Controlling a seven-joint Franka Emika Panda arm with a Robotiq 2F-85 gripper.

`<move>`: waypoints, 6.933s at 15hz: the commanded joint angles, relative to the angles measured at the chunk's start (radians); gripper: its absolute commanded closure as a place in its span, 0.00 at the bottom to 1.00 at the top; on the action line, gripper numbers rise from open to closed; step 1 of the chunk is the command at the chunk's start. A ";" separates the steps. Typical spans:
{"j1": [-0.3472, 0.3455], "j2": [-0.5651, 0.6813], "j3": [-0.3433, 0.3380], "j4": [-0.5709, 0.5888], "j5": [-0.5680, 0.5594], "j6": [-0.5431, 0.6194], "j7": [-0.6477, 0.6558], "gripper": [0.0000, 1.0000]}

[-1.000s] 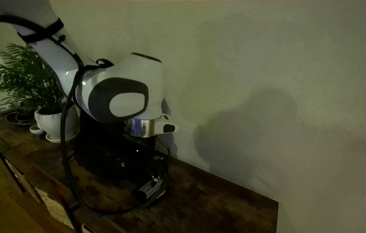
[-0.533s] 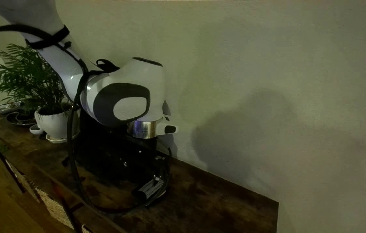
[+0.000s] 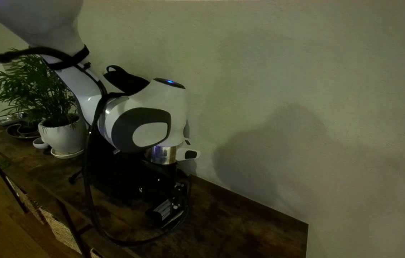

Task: Put the wallet in the backpack

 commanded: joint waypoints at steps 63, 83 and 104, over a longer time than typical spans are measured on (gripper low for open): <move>-0.133 0.179 0.030 0.335 -0.031 -0.088 -0.094 0.98; 0.377 0.188 -0.367 0.139 -0.480 0.160 0.423 0.56; 0.161 0.045 -0.119 0.047 -0.278 0.139 0.286 0.00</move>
